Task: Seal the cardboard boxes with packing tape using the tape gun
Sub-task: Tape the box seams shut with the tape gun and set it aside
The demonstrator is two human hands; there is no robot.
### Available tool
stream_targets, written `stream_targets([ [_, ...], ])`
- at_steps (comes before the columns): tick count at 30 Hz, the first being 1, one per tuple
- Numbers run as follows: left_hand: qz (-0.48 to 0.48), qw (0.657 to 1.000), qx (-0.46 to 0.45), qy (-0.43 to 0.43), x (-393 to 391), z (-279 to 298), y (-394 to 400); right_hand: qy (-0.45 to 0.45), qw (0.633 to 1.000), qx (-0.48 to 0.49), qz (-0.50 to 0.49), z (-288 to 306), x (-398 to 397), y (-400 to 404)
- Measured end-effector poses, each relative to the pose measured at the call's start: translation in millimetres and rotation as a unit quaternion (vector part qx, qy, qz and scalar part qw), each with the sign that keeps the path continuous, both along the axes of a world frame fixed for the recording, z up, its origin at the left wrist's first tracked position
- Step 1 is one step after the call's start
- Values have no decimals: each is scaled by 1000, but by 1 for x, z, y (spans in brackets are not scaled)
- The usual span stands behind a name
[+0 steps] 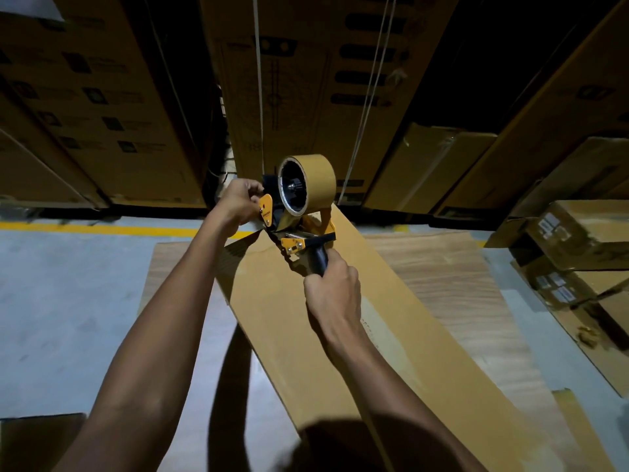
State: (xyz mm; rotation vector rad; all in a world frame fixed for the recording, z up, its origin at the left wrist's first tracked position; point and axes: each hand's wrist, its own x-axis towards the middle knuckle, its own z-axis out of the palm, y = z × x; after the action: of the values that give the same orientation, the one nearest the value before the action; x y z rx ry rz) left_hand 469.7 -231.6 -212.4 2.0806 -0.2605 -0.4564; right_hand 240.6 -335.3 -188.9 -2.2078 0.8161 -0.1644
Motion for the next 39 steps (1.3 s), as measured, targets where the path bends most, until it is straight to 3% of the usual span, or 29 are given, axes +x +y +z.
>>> stream_targets([
  [13,-20,1000,19,1,-20,-6,15,21,1000,7,-1,-9,-5,9],
  [17,-6,996,51,-70,-41,-6,8,8,999,40,-15,-8,-5,7],
  [21,68,989,83,-105,-50,-17,4,-6,998,55,-18,-10,-5,5],
  [26,153,987,-35,-24,-51,-13,8,-22,997,69,-13,-14,-7,3],
  [33,168,976,-69,116,-43,-14,6,-26,996,80,-15,-16,-6,0],
  [36,183,975,-22,126,-32,-21,7,-29,996,78,-17,-17,-7,1],
  [39,182,971,-62,144,-32,-16,1,-34,996,83,-15,-18,-7,0],
])
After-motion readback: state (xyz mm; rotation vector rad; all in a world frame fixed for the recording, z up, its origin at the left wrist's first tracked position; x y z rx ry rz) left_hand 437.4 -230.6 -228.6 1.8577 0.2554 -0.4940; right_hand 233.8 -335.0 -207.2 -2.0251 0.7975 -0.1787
